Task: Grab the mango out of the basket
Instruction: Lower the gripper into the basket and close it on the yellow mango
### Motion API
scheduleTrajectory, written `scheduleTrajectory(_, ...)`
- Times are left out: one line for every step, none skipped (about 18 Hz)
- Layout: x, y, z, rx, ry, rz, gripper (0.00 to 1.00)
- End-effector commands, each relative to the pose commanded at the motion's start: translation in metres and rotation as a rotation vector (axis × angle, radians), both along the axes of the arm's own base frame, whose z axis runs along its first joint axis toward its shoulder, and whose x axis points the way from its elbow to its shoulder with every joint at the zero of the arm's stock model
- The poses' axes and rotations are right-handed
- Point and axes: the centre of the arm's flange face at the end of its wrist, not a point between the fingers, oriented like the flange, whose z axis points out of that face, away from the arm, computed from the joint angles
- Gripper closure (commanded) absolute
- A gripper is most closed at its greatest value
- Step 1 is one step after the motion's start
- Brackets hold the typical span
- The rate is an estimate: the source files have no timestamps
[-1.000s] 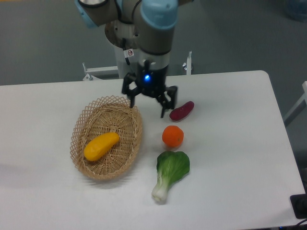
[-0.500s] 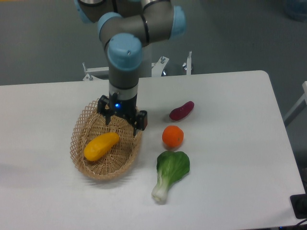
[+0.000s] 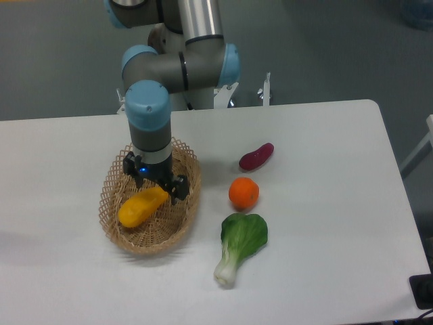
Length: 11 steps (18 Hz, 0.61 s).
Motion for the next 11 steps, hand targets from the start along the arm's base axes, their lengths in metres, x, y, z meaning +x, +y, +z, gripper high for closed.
scheduleTrajectory(0.007, 0.003, -0.007, -0.011, -0.001, -0.019, 0.0)
scheduleTrajectory(0.01, 0.005, -0.01, -0.017, 0.003, -0.026, 0.0)
scheduleTrajectory(0.01, 0.004, -0.011, -0.021, 0.006, -0.026, 0.0)
scheduleTrajectory(0.01, 0.005, -0.013, -0.023, 0.006, -0.027, 0.0)
scheduleTrajectory(0.011, 0.006, -0.017, -0.03, 0.002, -0.027, 0.0)
scheduleTrajectory(0.013, 0.008, -0.019, -0.032, 0.001, -0.032, 0.0)
scheduleTrajectory(0.017, 0.01, -0.022, -0.035, 0.002, -0.039, 0.0)
scheduleTrajectory(0.023, 0.012, -0.024, -0.032, 0.006, -0.051, 0.0)
scheduleTrajectory(0.026, 0.013, -0.025, -0.029, 0.013, -0.055, 0.0)
scheduleTrajectory(0.025, 0.014, -0.026, -0.03, 0.015, -0.055, 0.0)
scheduleTrajectory(0.025, 0.014, -0.027, -0.031, 0.014, -0.055, 0.0)
